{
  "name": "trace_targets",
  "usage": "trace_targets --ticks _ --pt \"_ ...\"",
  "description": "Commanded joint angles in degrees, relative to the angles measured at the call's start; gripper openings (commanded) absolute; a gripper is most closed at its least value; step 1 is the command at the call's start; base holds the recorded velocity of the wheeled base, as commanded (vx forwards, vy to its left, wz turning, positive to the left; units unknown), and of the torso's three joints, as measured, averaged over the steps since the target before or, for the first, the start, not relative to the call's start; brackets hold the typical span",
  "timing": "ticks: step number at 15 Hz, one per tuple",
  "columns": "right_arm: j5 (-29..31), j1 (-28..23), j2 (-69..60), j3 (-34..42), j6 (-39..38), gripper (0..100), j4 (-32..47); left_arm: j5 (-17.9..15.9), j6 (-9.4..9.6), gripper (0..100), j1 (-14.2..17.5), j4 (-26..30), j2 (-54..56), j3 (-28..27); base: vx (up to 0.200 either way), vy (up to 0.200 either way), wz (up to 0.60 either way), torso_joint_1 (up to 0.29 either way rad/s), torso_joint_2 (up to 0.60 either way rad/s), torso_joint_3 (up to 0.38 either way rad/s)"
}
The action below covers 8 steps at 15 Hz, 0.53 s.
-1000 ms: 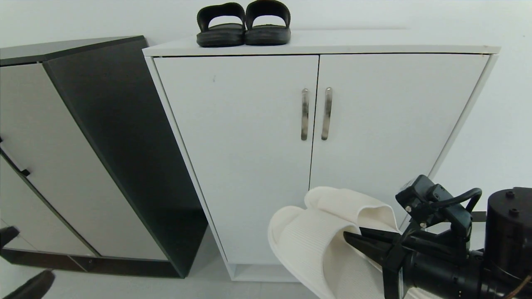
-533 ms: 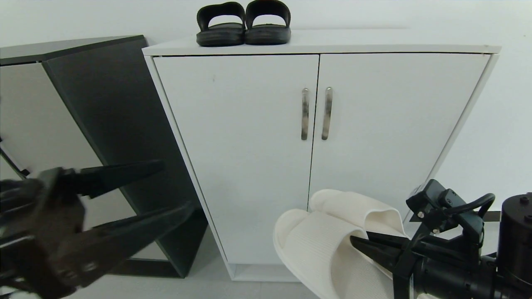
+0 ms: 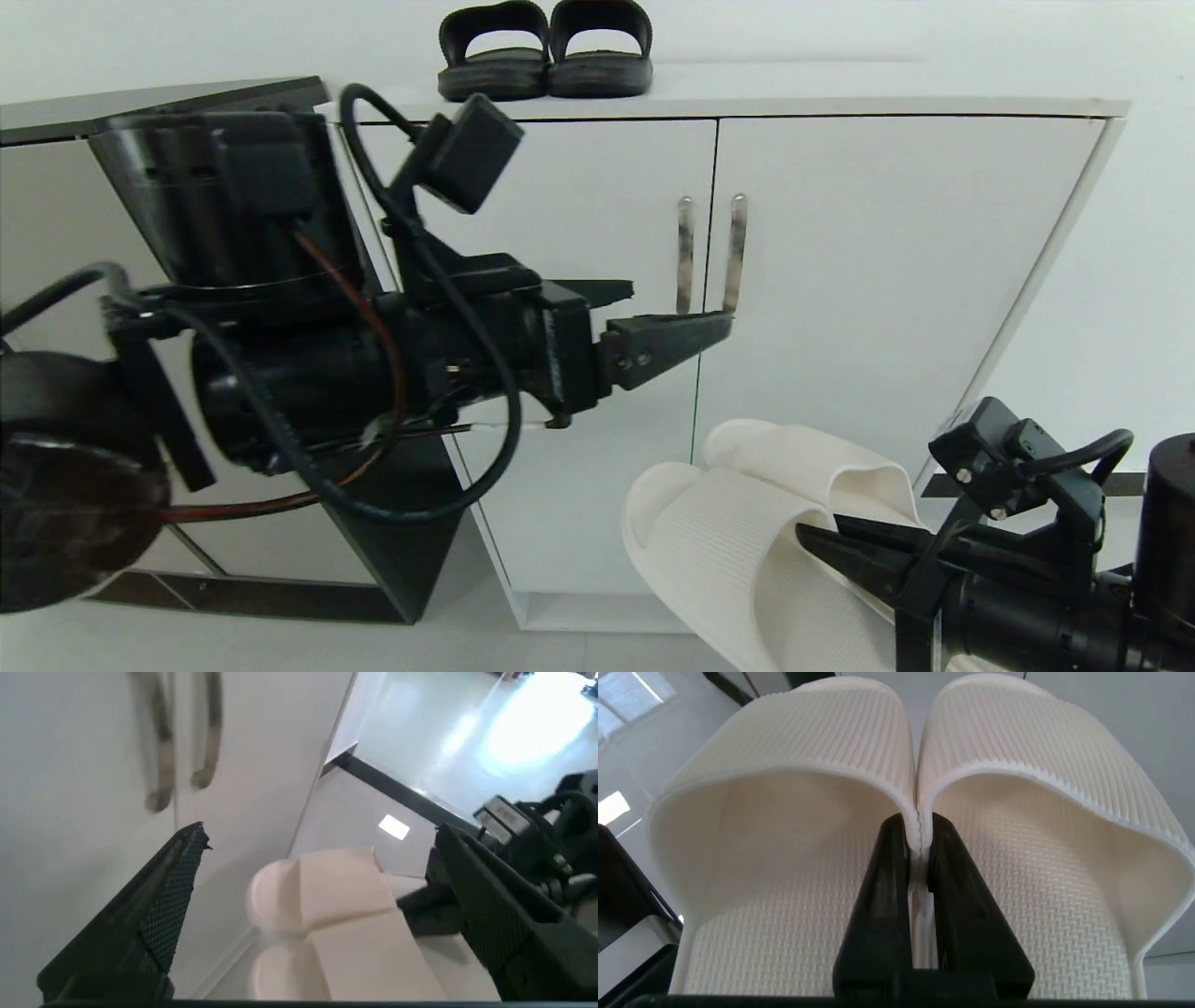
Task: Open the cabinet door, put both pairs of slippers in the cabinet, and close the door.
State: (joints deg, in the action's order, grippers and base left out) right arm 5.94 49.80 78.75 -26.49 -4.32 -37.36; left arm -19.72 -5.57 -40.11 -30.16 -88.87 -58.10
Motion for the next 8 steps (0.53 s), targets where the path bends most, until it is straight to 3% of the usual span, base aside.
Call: trace_targets --ticks 1,4,6,7,8 --pt "0.0 0.0 -0.4 0.5 0.1 0 -0.2 -0.2 -0.32 100 -2.9 0.0 -8.3 -6.8 0.000 0.000 0.00 0.000 0.00 0.000" --pt "-0.1 0.3 0.6 0.6 0.0 0 0.0 -2.2 -4.62 100 -2.6 -0.1 -14.8 -13.8 0.000 0.000 0.00 0.000 0.00 0.000" --pt "-0.1 0.3 1.8 0.6 0.0 0 -0.1 -7.3 -8.49 100 -0.9 -0.2 -16.3 -16.1 0.000 0.000 0.00 0.000 0.00 0.000" --pt "-0.2 0.3 2.1 0.6 0.0 0 -0.1 -8.8 -9.81 100 -0.4 -0.2 -16.6 -16.7 0.000 0.000 0.00 0.000 0.00 0.000" --pt "-0.2 0.3 2.1 0.5 0.0 0 -0.1 -8.7 -9.90 100 -0.3 -0.2 -16.9 -17.5 0.000 0.000 0.00 0.000 0.00 0.000"
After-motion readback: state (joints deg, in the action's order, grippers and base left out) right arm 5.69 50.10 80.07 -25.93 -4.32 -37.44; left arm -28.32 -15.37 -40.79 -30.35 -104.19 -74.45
